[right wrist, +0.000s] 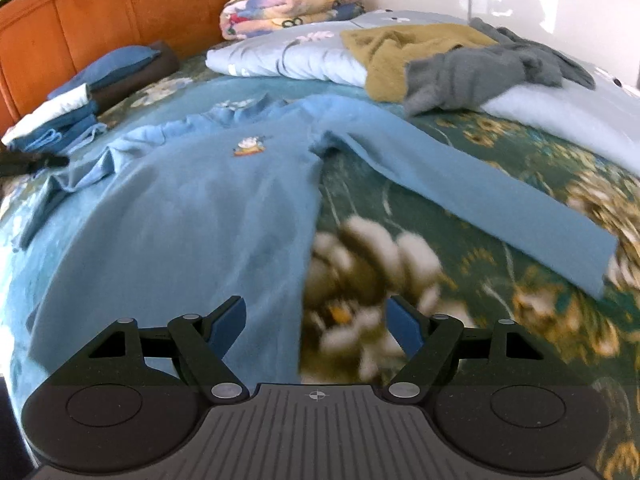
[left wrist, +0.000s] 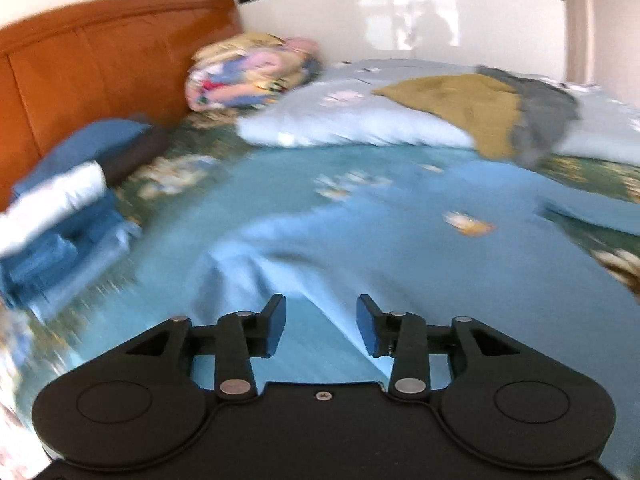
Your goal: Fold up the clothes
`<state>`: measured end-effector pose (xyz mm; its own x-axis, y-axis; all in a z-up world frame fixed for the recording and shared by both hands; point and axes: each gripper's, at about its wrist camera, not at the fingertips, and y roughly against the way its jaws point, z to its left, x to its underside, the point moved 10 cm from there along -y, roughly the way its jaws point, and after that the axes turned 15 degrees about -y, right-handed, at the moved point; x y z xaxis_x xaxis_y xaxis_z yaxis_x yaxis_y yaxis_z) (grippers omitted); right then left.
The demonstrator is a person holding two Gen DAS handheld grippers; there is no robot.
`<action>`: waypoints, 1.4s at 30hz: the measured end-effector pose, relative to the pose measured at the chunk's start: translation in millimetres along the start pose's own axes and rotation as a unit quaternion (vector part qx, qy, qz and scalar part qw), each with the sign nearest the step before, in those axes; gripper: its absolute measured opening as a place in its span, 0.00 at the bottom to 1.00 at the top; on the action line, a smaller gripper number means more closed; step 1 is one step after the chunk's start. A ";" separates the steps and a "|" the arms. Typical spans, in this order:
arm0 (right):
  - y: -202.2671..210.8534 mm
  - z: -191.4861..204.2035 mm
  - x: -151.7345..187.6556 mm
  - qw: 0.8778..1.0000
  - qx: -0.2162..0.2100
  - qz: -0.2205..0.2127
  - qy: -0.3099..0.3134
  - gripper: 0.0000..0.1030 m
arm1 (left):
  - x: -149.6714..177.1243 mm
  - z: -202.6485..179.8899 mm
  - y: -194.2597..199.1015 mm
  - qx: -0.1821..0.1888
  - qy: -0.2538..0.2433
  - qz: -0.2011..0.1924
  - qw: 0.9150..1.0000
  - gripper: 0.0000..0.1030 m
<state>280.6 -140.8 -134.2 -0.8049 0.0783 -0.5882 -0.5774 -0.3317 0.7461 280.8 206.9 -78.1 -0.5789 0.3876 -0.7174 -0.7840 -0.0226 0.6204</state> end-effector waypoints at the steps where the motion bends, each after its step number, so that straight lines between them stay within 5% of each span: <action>1: 4.9 -3.0 5.8 1.000 -0.006 0.004 -0.008 0.71 | 8.3 -11.3 5.5 0.007 0.007 0.005 1.000 0.39; 11: 12.2 1.1 40.4 0.998 -0.040 0.031 -0.030 0.41 | 76.2 -62.4 27.4 0.052 0.061 0.048 0.996 0.39; 15: 8.4 9.7 41.6 0.997 -0.058 0.042 -0.041 0.16 | 87.3 -73.4 25.9 0.070 0.067 0.057 0.994 0.39; 18: 6.1 13.5 43.5 0.996 -0.060 0.045 -0.041 0.07 | 88.2 -83.3 25.4 0.082 0.067 0.053 0.993 0.37; 22: 9.5 14.1 41.6 0.996 -0.063 0.041 -0.045 0.03 | 86.5 -88.4 26.5 0.090 0.089 0.047 0.991 0.03; 23: 11.0 14.0 40.6 0.996 -0.062 0.038 -0.044 0.02 | 85.6 -87.8 27.6 0.088 0.095 0.046 0.990 0.01; 34: 40.4 -3.9 8.0 0.997 -0.040 -0.026 -0.053 0.02 | 54.6 -53.9 91.4 0.042 0.128 -0.024 0.991 0.00; 42: 27.3 -11.4 24.7 0.998 -0.026 0.006 -0.058 0.02 | 94.1 -60.1 77.9 0.039 0.142 0.029 0.989 0.00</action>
<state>246.5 -158.7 -131.8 -0.8239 0.1820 -0.5368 -0.5622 -0.3822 0.7334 151.8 186.2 -116.4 -0.6700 0.1125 -0.7338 -0.7350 0.0385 0.6770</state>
